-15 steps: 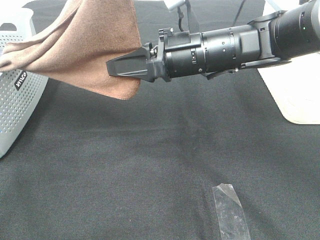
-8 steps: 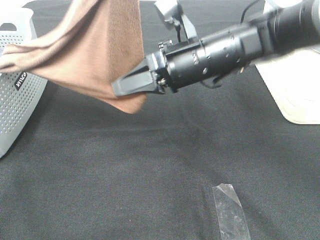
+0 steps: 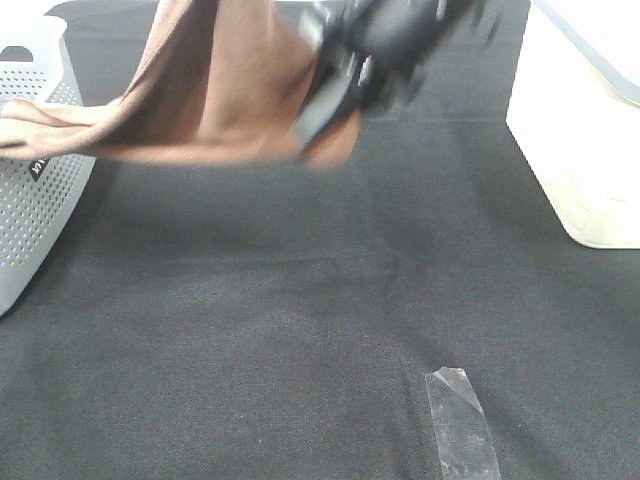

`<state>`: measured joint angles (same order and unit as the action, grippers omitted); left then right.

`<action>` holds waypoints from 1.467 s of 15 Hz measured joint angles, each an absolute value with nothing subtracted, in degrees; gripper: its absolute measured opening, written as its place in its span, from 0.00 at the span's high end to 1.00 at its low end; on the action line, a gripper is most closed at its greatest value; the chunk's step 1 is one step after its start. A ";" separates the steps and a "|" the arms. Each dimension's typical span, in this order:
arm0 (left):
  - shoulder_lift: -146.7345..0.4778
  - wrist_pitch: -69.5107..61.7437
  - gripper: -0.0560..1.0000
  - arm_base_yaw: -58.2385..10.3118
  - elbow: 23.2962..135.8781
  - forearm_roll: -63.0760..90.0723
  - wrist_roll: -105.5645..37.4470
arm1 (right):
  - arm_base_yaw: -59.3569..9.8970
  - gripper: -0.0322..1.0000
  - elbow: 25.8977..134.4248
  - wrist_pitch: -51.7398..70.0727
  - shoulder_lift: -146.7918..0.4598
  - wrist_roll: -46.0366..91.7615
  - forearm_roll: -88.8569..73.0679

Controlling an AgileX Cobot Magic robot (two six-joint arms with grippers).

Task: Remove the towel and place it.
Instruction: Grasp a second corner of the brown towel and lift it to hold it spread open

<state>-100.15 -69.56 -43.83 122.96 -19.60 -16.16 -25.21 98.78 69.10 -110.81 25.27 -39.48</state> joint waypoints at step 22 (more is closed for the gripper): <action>-106.34 -18.91 0.95 -27.50 122.96 -16.04 -9.05 | -25.21 0.96 140.15 38.39 -110.87 10.26 12.83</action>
<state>-106.34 -18.91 -27.50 122.96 -16.04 -9.05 -25.21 140.15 38.39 -110.87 10.26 12.83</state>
